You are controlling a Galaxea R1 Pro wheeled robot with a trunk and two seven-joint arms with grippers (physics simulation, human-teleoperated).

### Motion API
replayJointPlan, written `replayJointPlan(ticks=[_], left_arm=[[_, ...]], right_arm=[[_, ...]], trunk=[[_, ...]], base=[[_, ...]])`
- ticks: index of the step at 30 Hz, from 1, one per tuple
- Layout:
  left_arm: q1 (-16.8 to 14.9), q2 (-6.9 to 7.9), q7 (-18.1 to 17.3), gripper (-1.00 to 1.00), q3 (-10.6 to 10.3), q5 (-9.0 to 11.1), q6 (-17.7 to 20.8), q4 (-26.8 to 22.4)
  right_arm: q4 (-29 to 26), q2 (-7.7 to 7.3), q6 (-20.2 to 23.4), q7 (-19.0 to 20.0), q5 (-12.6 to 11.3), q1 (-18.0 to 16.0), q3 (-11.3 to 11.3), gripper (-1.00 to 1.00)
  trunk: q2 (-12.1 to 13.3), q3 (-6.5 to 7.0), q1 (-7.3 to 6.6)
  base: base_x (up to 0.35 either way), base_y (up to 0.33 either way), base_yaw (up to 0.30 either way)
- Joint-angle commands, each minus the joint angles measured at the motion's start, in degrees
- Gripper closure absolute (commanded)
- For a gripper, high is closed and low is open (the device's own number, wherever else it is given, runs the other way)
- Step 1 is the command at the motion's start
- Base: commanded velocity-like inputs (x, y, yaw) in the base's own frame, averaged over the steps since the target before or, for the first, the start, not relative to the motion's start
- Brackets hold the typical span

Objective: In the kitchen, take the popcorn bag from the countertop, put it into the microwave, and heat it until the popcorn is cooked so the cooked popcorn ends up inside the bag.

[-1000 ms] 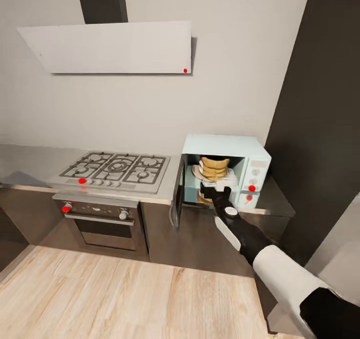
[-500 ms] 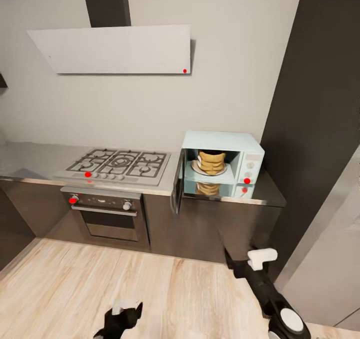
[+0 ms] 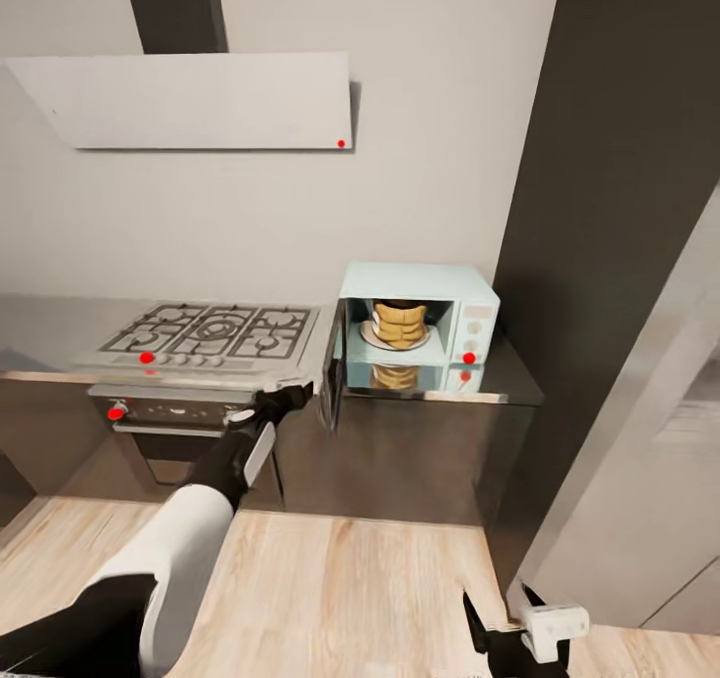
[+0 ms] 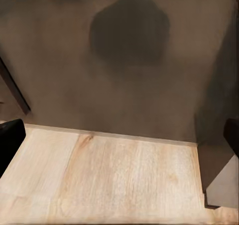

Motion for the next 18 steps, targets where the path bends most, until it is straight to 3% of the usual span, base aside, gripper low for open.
replayJointPlan(ticks=[1,3,6,13,14,18], left_arm=[[-0.12,-0.02,0.14,-1.0,0.34,0.09,0.38,-0.13],[-0.18,-0.05,0.41,-1.0,0.51,0.12,0.39,-0.14],[-0.29,-0.04,0.59,-1.0,3.14,0.07,0.95,-0.24],[0.13,-1.06,0.86,-1.0,2.87,-0.65,1.07,0.16],[0.18,-1.78,1.81,-1.0,2.85,-0.69,0.84,0.19],[0.71,-1.8,5.56,-1.0,2.76,-0.69,0.28,0.28]], right_arm=[[-0.03,-0.07,-0.45,-0.15,-0.61,-0.04,0.37,-1.0],[-0.03,-0.07,-0.45,-0.09,-0.59,-0.03,0.55,-1.0],[0.08,-0.02,-0.36,0.15,-0.52,-0.02,2.73,-1.0],[0.01,0.02,-0.34,0.2,-0.52,-0.03,3.86,-1.0],[-0.04,0.02,-0.29,0.16,-0.52,-0.13,4.08,-1.0],[-0.07,0.62,1.11,0.04,-0.58,-1.59,4.07,-1.0]], trunk=[[-0.1,-0.07,0.03],[-0.1,0.0,0.03],[-0.1,0.09,0.03],[-0.1,0.15,0.03],[-0.1,0.16,0.03],[-0.1,0.22,0.03]], base=[[0.0,0.0,-0.296],[0.0,0.0,-0.296],[0.0,0.0,-0.296],[0.0,0.0,-0.134],[0.0,0.0,-0.225],[0.014,-0.01,-0.278]])
